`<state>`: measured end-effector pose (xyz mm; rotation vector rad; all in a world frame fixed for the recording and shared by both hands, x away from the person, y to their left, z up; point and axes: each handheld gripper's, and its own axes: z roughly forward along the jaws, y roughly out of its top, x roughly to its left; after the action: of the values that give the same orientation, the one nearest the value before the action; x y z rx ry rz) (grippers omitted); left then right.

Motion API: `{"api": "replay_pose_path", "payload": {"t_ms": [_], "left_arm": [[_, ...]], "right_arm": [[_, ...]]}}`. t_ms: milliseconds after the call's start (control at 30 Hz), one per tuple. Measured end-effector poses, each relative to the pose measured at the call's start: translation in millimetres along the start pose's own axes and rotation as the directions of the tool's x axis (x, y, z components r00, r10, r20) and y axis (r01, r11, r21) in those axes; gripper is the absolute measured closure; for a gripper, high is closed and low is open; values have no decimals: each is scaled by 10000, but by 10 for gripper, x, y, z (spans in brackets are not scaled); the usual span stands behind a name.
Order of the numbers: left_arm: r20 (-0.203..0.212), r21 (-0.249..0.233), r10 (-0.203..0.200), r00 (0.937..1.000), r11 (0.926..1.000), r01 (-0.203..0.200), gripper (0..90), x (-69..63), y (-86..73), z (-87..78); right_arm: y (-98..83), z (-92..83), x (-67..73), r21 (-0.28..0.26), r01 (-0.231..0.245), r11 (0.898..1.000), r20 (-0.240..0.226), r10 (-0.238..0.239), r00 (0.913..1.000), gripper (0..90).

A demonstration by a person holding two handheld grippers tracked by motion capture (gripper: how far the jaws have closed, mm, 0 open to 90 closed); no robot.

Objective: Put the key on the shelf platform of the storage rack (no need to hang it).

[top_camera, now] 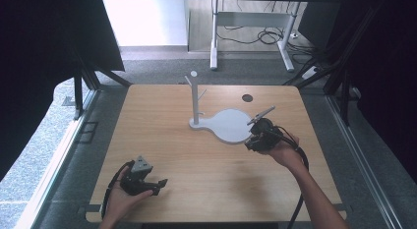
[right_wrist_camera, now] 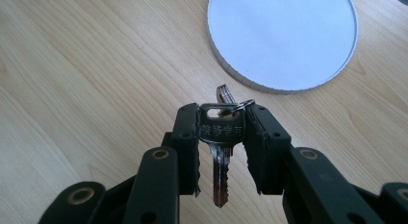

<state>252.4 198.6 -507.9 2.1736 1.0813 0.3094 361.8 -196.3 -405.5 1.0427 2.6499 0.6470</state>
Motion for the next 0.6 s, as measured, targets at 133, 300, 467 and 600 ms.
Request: {"api": "replay_pose_path", "payload": {"t_ms": [133,300,467,600], "left_arm": [[1,-7,-4,10000,10000,4,245,3,0,-2],[4,-2,0,10000,10000,0,245,4,-1,-1],[1,-1,-2,10000,10000,2,245,4,-1,-2],[7,-2,1,10000,10000,-1,244,6,-1,-2]], "right_arm": [[30,20,-15,-21,-30,10000,-4,30,10000,676],[72,26,-32,-23,-65,10000,2,65,10000,675],[109,40,-46,-40,-79,10000,-10,79,10000,675],[133,51,-56,-2,-115,9999,8,115,9999,675]]}}
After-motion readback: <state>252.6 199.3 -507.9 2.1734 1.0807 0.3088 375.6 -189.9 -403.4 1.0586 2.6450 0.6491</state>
